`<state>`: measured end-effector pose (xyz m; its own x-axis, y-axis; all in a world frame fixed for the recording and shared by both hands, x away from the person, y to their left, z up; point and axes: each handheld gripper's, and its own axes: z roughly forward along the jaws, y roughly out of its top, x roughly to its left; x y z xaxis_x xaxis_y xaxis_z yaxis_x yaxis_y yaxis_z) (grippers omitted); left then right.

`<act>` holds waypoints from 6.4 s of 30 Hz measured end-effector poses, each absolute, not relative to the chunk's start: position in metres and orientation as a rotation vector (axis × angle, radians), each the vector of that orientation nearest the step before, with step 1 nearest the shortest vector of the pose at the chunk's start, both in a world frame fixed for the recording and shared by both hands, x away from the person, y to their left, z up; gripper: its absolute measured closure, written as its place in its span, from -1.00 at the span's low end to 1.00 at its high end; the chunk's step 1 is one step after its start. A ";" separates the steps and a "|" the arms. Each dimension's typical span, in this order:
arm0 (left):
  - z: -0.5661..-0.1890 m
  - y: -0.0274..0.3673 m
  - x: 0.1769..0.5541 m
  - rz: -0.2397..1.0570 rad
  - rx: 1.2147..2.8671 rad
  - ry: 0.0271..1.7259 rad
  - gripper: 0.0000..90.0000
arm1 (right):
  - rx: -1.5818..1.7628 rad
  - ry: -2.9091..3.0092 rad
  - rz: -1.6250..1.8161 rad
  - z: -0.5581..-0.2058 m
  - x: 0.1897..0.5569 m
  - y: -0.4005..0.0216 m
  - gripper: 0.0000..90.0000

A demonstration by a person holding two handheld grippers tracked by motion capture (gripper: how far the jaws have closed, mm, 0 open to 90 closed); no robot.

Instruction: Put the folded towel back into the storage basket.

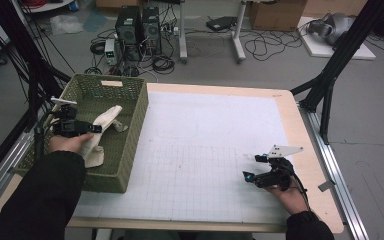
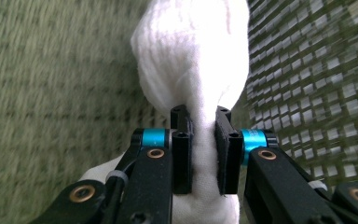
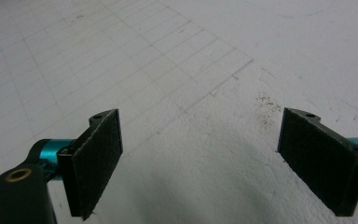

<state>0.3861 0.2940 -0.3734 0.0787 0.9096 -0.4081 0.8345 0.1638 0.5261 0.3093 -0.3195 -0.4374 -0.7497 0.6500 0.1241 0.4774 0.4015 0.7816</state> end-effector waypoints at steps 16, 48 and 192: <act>-0.390 0.285 0.391 0.081 1.893 1.849 0.74 | 0.988 2.456 1.277 -0.437 0.311 -0.317 -0.71; -0.377 0.251 0.424 0.397 2.195 1.649 0.03 | 0.970 2.460 1.277 -0.435 0.309 -0.317 -0.70; -0.378 0.260 0.394 0.260 2.251 1.390 0.51 | 0.944 2.477 1.288 -0.434 0.310 -0.311 -0.68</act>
<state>0.3935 0.2597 -0.3777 0.4667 0.8802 -0.0866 0.7892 -0.3702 0.4899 0.3103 -0.3114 -0.4345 -0.7779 0.6177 0.1149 0.4487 0.4182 0.7898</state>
